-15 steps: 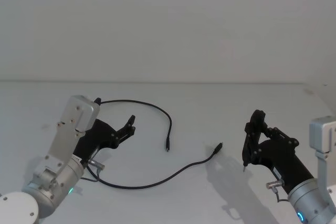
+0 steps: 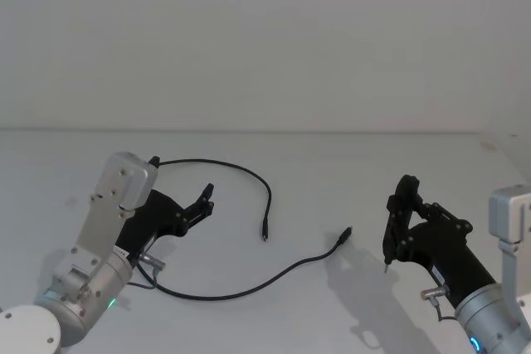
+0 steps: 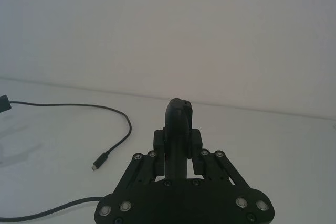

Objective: Pick up the data cable with the one hand.

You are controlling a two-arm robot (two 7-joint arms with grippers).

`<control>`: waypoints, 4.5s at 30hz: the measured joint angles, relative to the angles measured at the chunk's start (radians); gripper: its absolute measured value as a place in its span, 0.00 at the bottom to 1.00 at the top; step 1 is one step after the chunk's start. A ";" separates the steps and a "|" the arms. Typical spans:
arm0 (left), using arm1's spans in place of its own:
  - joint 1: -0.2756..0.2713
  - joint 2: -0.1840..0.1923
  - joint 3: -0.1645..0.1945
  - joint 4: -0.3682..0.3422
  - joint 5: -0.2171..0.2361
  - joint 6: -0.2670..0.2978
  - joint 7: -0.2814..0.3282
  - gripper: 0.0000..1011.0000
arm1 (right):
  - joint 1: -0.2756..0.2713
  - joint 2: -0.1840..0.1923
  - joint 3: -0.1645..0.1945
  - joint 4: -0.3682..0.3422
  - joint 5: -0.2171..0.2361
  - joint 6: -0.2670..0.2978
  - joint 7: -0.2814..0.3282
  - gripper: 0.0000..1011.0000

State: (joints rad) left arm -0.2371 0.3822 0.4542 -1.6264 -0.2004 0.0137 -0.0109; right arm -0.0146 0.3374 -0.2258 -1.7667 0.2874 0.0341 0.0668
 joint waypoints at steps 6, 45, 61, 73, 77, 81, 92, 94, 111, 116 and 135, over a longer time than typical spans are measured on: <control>0.000 0.000 0.000 0.000 0.000 0.000 0.000 0.99 | 0.000 0.000 0.000 0.000 0.000 0.000 0.000 0.28; -0.115 0.106 0.028 -0.059 -0.128 0.229 -0.336 0.99 | 0.000 0.000 0.000 0.000 0.000 0.000 0.000 0.28; -0.260 0.102 0.118 -0.049 -0.160 0.513 -0.450 0.99 | 0.000 0.000 0.000 0.000 0.000 0.000 0.000 0.28; -0.311 0.070 0.169 -0.018 -0.160 0.615 -0.464 0.99 | 0.000 0.000 0.000 0.000 0.000 0.000 0.000 0.28; -0.321 0.054 0.185 0.001 -0.158 0.628 -0.468 0.99 | 0.000 0.000 0.000 0.000 0.000 0.000 0.000 0.28; -0.327 0.039 0.195 0.019 -0.155 0.630 -0.471 0.99 | 0.000 0.000 0.000 0.000 0.000 0.000 0.000 0.28; -0.345 -0.008 0.222 0.084 -0.137 0.621 -0.472 0.99 | 0.000 0.000 0.000 0.000 0.000 0.000 0.000 0.28; -0.349 -0.017 0.229 0.099 -0.131 0.618 -0.472 0.99 | 0.000 0.000 0.000 0.000 0.000 0.000 0.000 0.28; -0.371 -0.086 0.259 0.203 -0.093 0.611 -0.447 0.99 | 0.000 0.000 0.000 0.000 0.000 0.000 0.000 0.28; -0.374 -0.095 0.262 0.216 -0.089 0.610 -0.442 0.99 | 0.000 0.000 0.000 0.000 0.000 0.000 0.000 0.28; -0.378 -0.113 0.267 0.241 -0.080 0.609 -0.434 0.92 | 0.000 0.000 0.000 0.000 0.000 0.000 0.000 0.28</control>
State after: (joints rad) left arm -0.6155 0.2694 0.7209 -1.3851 -0.2806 0.6225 -0.4453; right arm -0.0146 0.3374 -0.2259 -1.7667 0.2874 0.0340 0.0668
